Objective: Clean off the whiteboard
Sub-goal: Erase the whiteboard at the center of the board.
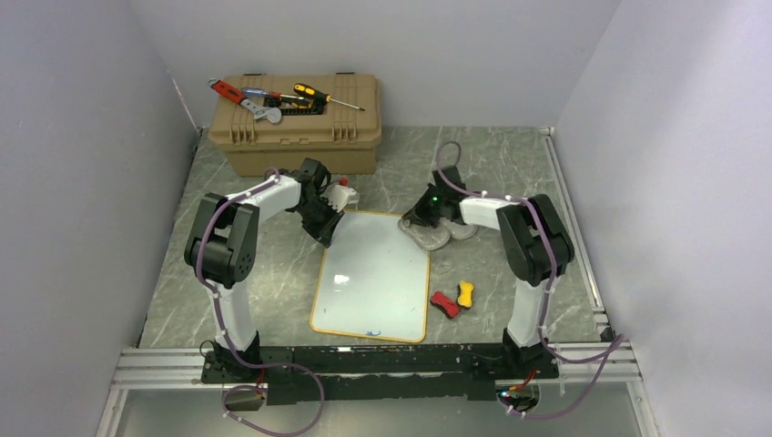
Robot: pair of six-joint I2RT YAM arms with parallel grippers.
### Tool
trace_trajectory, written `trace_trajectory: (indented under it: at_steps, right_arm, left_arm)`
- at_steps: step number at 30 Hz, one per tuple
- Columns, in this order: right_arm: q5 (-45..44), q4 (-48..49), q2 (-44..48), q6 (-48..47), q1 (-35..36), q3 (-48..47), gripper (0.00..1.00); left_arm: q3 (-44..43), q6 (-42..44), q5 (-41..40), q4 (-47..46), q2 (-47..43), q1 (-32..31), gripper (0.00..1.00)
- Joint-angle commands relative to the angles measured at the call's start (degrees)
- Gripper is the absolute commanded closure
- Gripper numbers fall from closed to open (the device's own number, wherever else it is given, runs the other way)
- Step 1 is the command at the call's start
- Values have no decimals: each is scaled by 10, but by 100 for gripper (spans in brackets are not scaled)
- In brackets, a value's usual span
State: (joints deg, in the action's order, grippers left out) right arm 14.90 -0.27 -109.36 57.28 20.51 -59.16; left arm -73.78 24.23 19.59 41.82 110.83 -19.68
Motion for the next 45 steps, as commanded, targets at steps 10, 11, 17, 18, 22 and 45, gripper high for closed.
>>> trace_trajectory:
  at_steps: [10, 11, 17, 18, 22, 45]
  right_arm:
    - [13, -85, -170, 12, 120, -132, 100]
    - [11, -81, -147, 11, 102, -95, 100]
    - [-87, -161, -5, -58, 32, 42, 100]
    - [-100, -170, 12, -68, 27, 58, 100]
    - [-73, -143, 38, -85, 36, 100, 100]
    - [-19, -217, -13, -158, 34, 59, 100]
  left_arm:
    - [41, 55, -96, -43, 71, 5, 94]
    - [43, 56, -96, -45, 70, 5, 94]
    - [48, 58, -95, -49, 66, 8, 93]
    - [47, 58, -95, -49, 66, 9, 93]
    - [42, 60, -87, -43, 69, 15, 94]
    - [25, 60, -75, -32, 76, 29, 100]
